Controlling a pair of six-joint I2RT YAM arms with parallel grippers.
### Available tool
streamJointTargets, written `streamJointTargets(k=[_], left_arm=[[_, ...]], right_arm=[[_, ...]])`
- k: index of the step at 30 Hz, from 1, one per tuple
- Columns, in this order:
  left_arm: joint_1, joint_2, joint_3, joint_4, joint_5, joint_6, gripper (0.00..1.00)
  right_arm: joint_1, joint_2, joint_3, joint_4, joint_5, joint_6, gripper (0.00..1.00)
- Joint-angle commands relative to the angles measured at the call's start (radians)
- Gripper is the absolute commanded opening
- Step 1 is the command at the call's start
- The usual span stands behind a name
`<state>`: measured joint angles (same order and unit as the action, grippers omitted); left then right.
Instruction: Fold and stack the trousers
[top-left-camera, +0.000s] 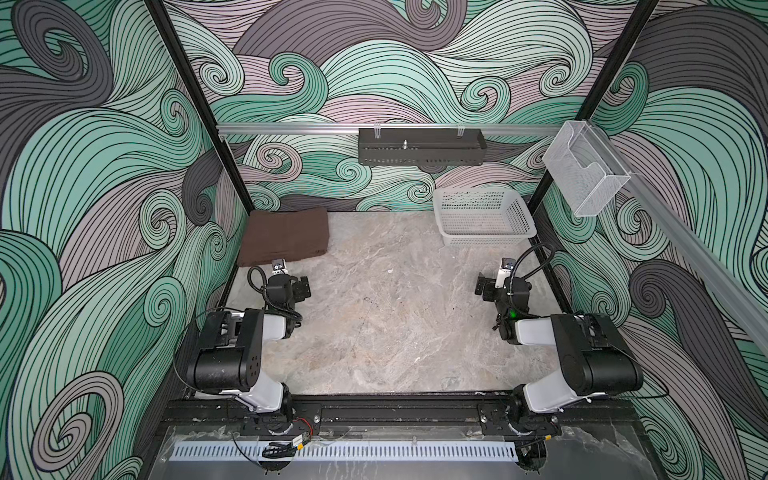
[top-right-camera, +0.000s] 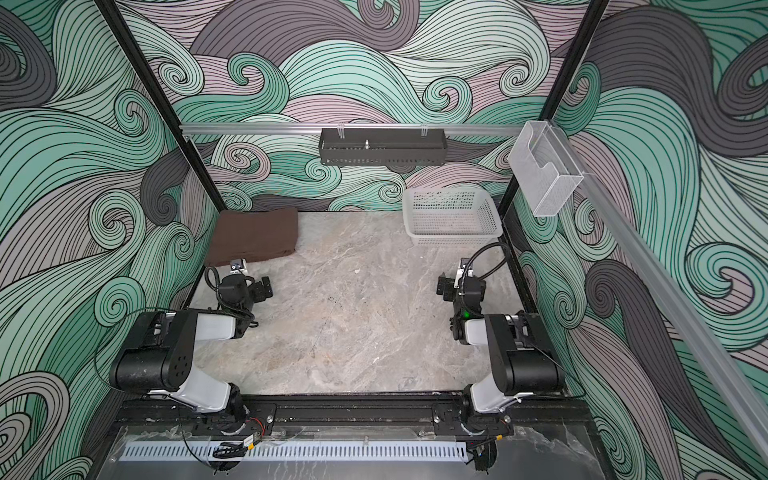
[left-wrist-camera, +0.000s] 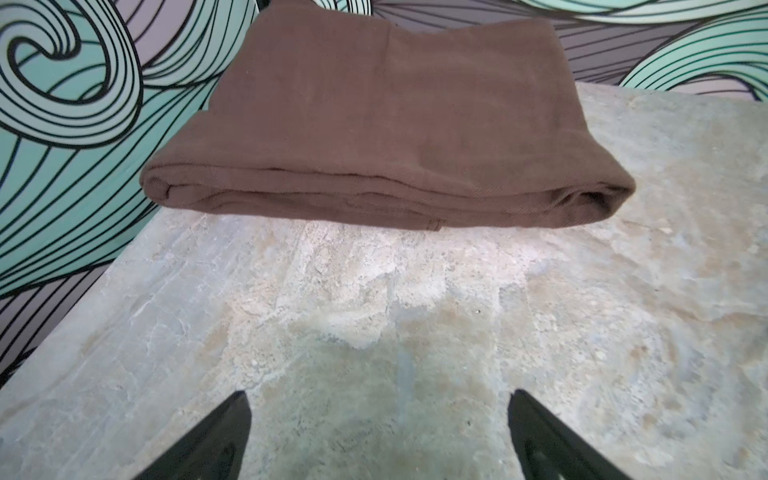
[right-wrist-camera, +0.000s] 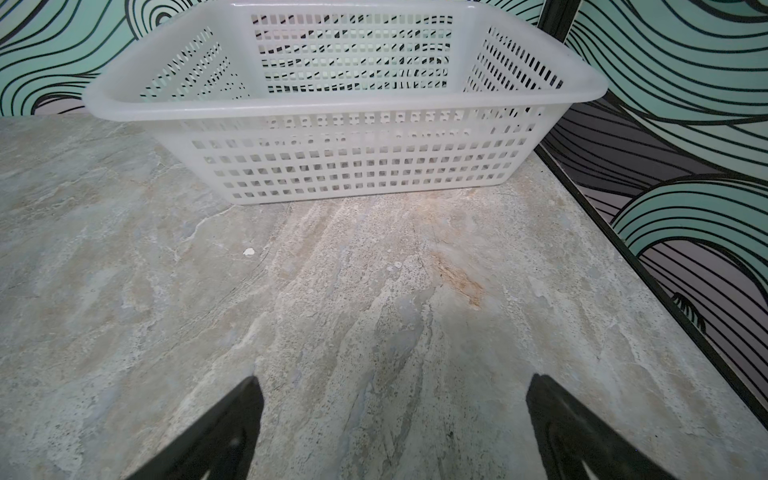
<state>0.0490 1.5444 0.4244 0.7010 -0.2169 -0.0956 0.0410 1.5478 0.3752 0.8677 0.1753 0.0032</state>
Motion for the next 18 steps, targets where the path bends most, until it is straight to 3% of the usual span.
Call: streamJointTargets(k=[1,3,18], left_arm=[[-0.001,-0.01,0.012,0.041,0.007,0.03,0.99],[-0.001,-0.033,0.033,-0.038,-0.007,-0.005,0.99],[-0.003,-0.028,0.025,-0.014,-0.009,0.002,0.99]], right_arm=[[0.003,-0.009,0.018,0.0,-0.008,-0.005,0.99],[0.003,-0.009,0.018,0.0,-0.01,-0.004,0.99],[0.002,-0.008,0.019,0.0,-0.01,-0.005,0.99]])
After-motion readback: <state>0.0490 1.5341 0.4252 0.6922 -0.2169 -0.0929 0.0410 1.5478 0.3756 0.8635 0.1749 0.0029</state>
